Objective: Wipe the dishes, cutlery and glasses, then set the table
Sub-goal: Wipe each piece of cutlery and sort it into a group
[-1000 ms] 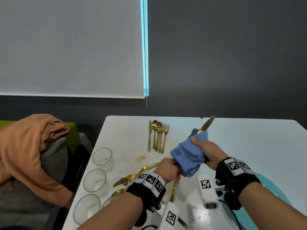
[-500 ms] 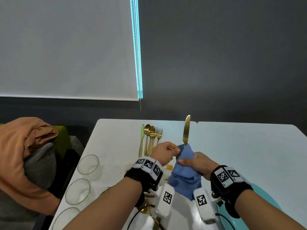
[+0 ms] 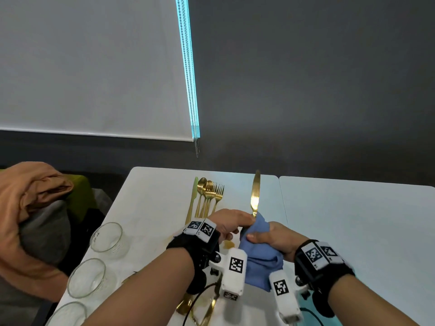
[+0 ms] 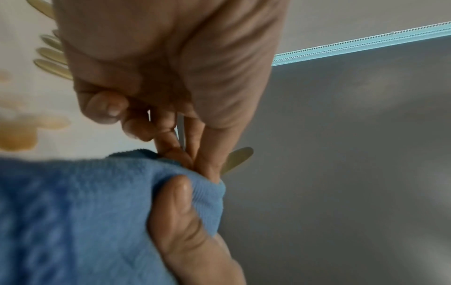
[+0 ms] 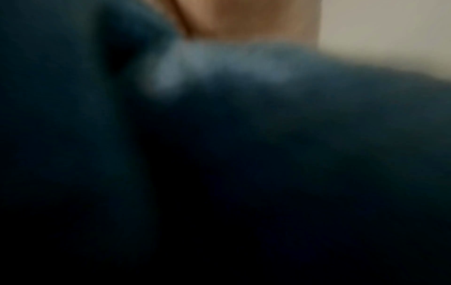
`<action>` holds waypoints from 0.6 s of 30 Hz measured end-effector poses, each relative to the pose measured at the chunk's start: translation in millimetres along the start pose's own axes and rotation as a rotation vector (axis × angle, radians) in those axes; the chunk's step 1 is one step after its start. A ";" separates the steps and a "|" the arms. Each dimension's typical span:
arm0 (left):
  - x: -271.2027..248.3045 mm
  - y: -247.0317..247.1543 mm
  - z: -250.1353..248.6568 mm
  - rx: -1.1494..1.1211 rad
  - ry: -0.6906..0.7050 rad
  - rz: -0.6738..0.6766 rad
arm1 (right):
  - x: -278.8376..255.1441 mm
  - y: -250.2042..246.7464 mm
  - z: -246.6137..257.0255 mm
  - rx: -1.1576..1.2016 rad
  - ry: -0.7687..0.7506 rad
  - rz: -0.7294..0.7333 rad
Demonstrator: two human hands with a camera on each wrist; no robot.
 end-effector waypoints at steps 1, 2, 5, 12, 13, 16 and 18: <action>1.4 0.5 -3.8 0.005 0.014 -0.014 | 1.1 -1.3 2.4 0.002 -0.002 0.007; 3.5 0.4 -6.4 0.009 0.027 -0.031 | 2.4 -2.3 4.9 -0.009 -0.005 0.011; 11.4 -3.6 -13.4 -0.019 0.071 -0.114 | 11.0 -7.4 9.8 -0.127 -0.030 -0.026; 16.0 -18.9 -4.1 -0.148 0.067 -0.351 | 10.8 -9.4 -1.6 -0.557 0.008 -0.029; 16.5 -19.7 -1.2 -0.148 0.057 -0.364 | 9.4 -14.6 -2.6 -0.597 0.028 -0.029; 19.3 -25.5 2.4 -0.163 0.049 -0.385 | 6.5 -36.0 0.2 -0.516 0.088 -0.072; 17.7 -40.0 1.8 -0.155 0.055 -0.434 | 2.9 -49.2 9.9 -0.289 0.070 -0.146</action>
Point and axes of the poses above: each hand's wrist, its own x-axis towards the middle knuckle, its own y-axis out of the palm, z = x × y, the point moved 10 cm from there along x, towards the middle knuckle, and after that the axes turned 11 degrees about x, right-handed, at the moved point
